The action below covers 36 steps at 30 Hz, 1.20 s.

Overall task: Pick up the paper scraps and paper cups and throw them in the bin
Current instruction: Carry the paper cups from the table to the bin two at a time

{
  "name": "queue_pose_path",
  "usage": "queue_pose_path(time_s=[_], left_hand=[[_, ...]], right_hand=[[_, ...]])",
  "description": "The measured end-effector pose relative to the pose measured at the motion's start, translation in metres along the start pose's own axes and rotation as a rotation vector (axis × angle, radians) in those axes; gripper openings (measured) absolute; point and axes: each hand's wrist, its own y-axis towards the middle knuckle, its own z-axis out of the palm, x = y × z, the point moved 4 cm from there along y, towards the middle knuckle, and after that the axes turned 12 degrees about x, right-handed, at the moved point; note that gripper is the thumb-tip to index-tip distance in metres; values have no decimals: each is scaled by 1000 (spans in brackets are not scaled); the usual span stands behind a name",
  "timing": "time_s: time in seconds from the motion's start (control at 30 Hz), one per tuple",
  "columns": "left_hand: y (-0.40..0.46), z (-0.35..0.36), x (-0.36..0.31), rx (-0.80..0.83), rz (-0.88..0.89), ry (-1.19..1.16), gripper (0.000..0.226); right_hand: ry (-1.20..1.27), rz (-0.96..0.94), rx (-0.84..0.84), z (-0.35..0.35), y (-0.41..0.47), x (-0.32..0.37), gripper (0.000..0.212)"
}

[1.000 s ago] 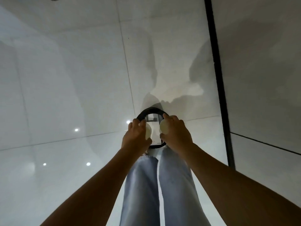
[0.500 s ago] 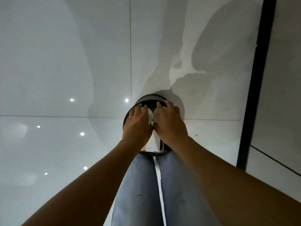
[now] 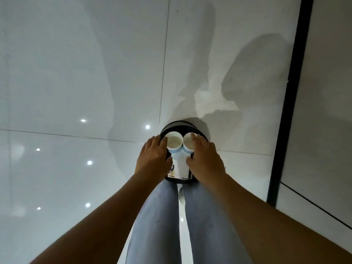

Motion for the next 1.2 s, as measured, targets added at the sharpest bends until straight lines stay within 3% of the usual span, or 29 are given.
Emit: queue_pose_path(time_s=[0.33,0.53,0.9,1.2], left_hand=[[-185,-127,-31,-43,-21,20,51],[-294,-156,-35,-119,-85,29,55],[-460,-90,-6,-250,-424,-268,49],[-603,12,90,-402,-705,-560,48]], right_hand=[[-201,-109,-50,-91,-179,131,62],[-400,-260,-40,-95,-270,187,61],[-818,-554,40,-42,-383,266,58],[-1090,-832,175,106,-458,359,60]])
